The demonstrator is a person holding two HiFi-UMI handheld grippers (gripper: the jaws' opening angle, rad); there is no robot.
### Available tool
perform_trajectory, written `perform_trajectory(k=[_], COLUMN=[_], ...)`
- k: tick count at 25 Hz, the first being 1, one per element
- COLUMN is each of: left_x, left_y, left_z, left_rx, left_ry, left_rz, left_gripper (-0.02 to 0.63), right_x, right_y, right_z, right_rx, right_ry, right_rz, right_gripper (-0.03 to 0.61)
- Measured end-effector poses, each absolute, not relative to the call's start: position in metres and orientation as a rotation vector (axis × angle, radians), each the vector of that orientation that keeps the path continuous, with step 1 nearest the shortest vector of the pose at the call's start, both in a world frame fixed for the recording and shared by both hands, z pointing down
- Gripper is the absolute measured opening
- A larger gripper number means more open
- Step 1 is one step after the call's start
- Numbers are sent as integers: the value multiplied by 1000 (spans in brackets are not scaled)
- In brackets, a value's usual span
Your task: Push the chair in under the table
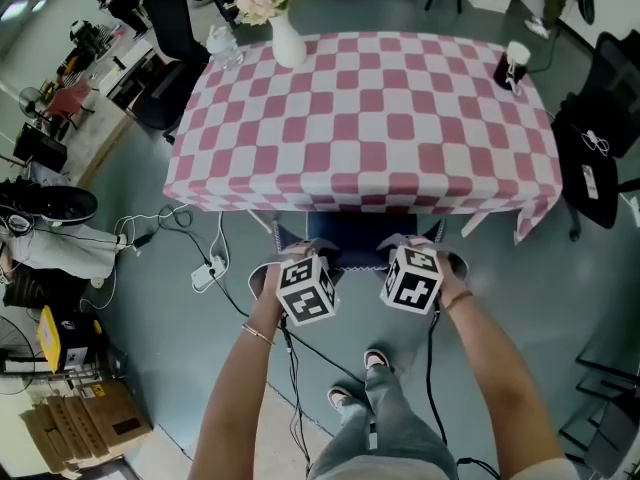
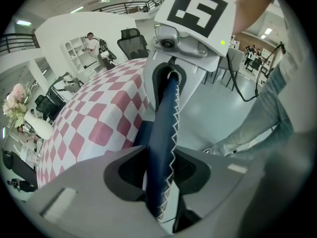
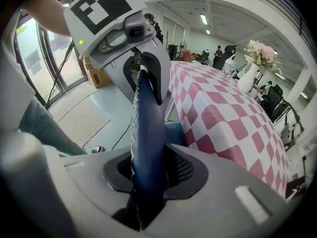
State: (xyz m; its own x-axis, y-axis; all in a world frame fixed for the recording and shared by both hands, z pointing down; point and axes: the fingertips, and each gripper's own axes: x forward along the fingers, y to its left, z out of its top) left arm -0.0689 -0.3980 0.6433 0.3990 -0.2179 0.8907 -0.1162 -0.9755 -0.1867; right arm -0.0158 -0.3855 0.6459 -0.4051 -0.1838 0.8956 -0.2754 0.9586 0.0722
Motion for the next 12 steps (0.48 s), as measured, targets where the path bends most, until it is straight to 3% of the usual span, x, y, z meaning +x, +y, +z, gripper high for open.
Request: perform_trajectory(k=[12], left_x=[-67], left_y=[-391], left_z=[646], left_rx=[-2568], left_ry=[267], left_rz=[-1642], left_gripper=[112], right_x=[-13], right_y=[-380], right_z=[650], right_rx=[272], right_ry=[-1990], right_rz=[131], right_gripper=[115])
